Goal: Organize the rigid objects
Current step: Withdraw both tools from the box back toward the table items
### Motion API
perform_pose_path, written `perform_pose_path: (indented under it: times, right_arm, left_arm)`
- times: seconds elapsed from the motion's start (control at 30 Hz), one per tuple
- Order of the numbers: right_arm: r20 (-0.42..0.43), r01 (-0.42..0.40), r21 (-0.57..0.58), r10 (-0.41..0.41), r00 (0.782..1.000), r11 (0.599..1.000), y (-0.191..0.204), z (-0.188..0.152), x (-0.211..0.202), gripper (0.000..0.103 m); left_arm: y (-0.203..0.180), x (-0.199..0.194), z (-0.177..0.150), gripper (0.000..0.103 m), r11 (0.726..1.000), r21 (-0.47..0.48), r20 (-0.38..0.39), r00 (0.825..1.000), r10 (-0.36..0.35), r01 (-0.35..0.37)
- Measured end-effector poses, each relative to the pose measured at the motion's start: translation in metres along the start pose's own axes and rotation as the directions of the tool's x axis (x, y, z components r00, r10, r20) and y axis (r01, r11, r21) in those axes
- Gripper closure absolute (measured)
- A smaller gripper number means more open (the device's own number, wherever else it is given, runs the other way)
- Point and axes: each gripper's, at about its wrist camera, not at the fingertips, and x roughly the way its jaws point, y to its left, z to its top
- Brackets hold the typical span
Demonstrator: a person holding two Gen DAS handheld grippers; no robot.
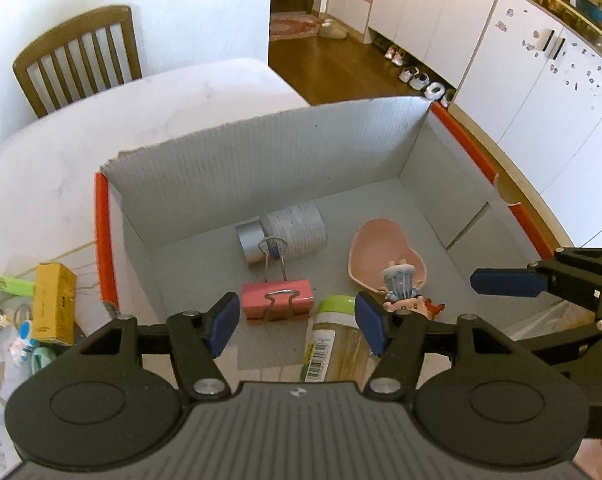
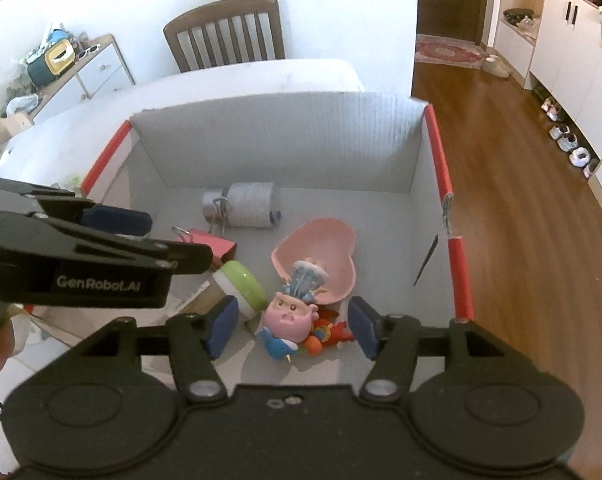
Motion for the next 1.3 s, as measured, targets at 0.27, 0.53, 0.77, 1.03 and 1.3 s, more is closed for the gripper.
perform_pose_path:
  times: [0.27, 0.53, 0.77, 1.03, 1.3]
  right_arm:
    - [0.046, 0.002, 0.025, -0.003, 0.999, 1.000, 0.012, -0.003, -0.018, 0.039]
    - [0.090, 0.016, 0.058, -0.021, 0.996, 0.998, 0.027, -0.012, -0.036, 0.032]
    - [0.127, 0.030, 0.086, -0.041, 0.991, 0.996, 0.047, -0.019, -0.049, 0.026]
    - [0.177, 0.025, 0.120, -0.046, 0.983, 0.992, 0.080, -0.026, -0.064, 0.016]
    - [0.237, 0.013, 0.138, -0.045, 0.970, 0.990, 0.112, -0.033, -0.072, 0.004]
  left_arm:
    - [0.010, -0.026, -0.007, 0.040, 1.000, 0.024, 0.058, 0.998, -0.012, 0.011]
    - [0.025, -0.053, -0.017, 0.040, 0.998, 0.046, 0.118, 0.992, -0.038, 0.033]
    - [0.040, -0.077, -0.032, 0.040, 0.996, 0.071, 0.151, 0.986, -0.065, 0.055]
    - [0.060, -0.100, -0.049, 0.031, 0.993, 0.089, 0.186, 0.979, -0.087, 0.071]
    - [0.085, -0.119, -0.066, 0.031, 0.991, 0.106, 0.212, 0.972, -0.097, 0.076]
